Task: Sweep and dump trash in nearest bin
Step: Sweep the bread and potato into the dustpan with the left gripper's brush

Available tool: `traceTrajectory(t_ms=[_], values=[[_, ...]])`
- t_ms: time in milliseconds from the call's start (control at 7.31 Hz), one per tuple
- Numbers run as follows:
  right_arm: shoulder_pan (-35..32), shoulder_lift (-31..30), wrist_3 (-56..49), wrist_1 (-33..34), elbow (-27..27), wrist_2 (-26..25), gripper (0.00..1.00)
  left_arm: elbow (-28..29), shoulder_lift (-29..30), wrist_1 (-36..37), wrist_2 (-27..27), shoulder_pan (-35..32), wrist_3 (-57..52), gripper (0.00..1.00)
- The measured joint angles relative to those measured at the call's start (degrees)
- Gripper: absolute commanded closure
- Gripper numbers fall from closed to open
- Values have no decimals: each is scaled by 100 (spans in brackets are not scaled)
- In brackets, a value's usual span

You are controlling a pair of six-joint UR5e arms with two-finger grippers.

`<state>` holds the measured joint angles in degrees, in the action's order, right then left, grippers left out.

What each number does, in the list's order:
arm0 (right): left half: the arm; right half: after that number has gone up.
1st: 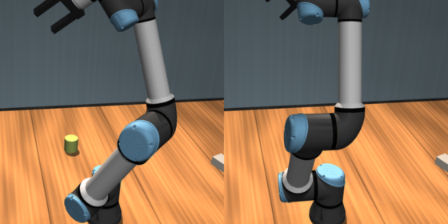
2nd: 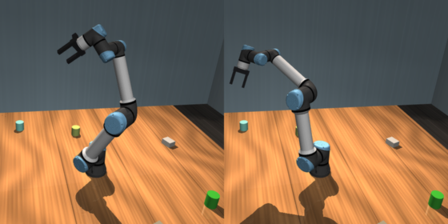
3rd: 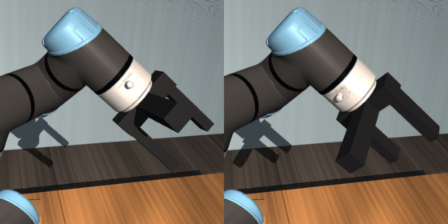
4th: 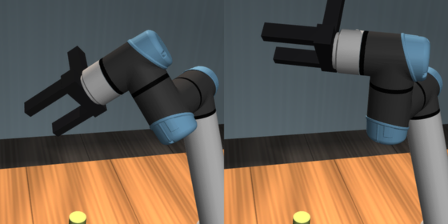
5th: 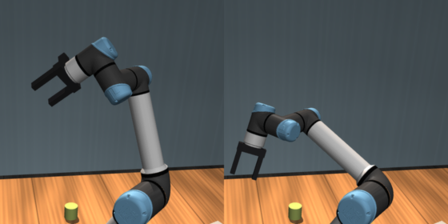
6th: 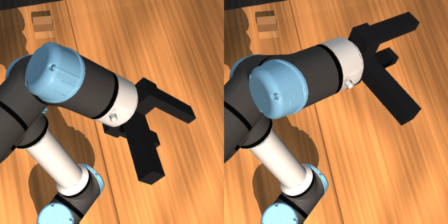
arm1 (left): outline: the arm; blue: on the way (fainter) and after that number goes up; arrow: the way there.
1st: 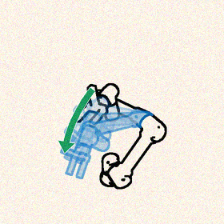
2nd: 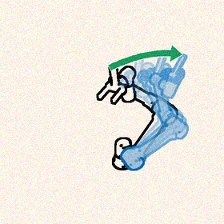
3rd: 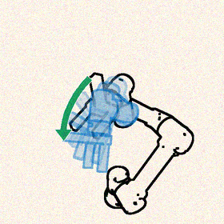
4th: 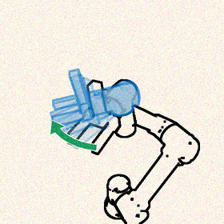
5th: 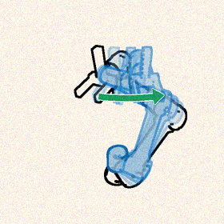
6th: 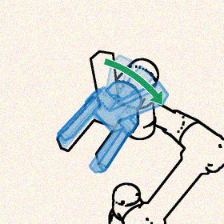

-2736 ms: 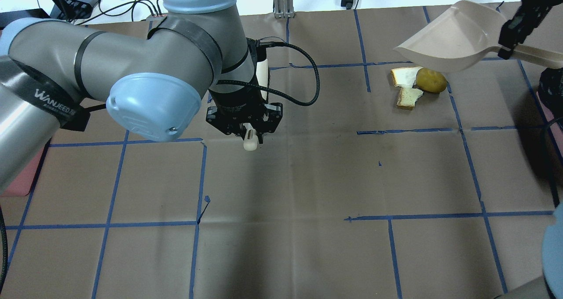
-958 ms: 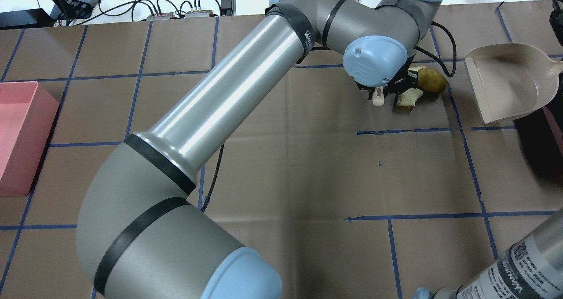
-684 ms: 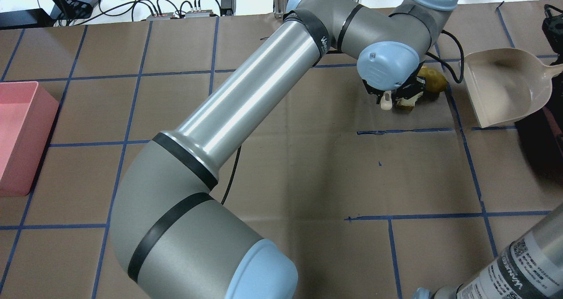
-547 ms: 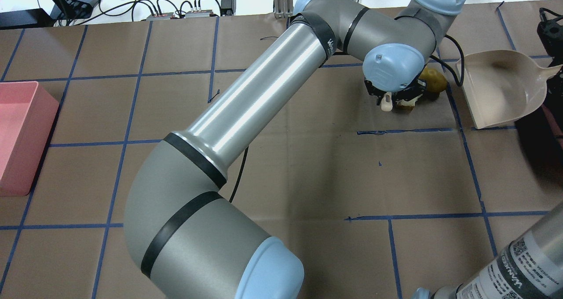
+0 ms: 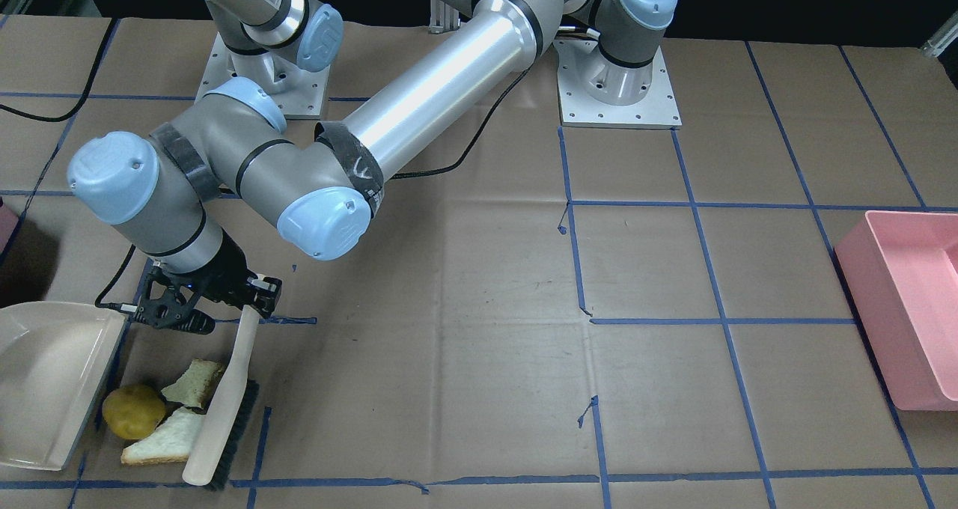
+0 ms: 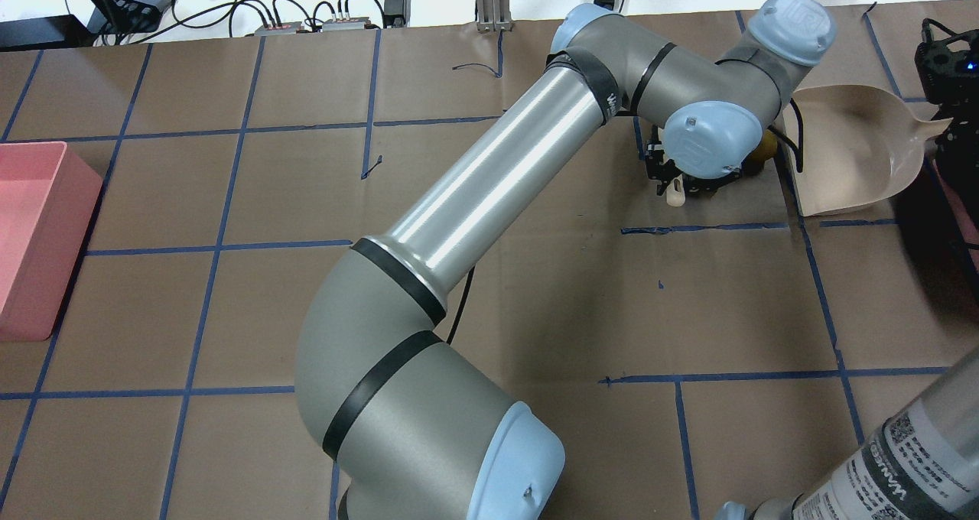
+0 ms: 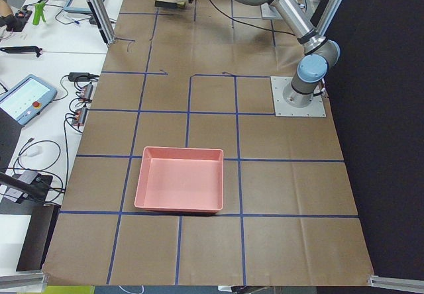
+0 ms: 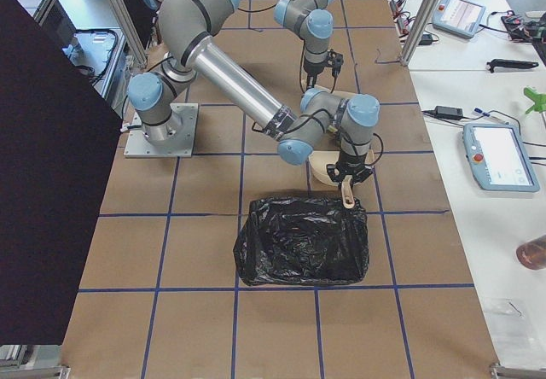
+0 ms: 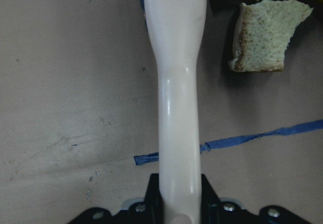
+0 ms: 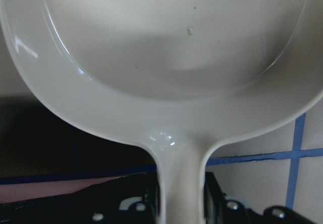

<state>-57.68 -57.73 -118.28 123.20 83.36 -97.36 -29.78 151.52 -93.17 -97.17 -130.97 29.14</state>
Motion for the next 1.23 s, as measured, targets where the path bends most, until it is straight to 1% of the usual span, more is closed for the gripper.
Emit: traceTrajectory(t_ms=[274, 547, 684, 958, 1231], values=[[-54, 120, -23, 16, 14, 6, 97, 233, 194, -203, -95, -60, 254, 100], [-139, 154, -121, 18, 4, 21, 97, 421, 336, -269, -51, -169, 447, 100], [-156, 159, -175, 19, -7, 33, 97, 538, 418, -266, 65, -207, 570, 100], [-166, 160, -216, 18, -18, 65, 97, 736, 532, -222, 507, -246, 789, 100], [-172, 157, -264, 12, -21, 155, 97, 783, 558, -92, 990, -286, 848, 100]])
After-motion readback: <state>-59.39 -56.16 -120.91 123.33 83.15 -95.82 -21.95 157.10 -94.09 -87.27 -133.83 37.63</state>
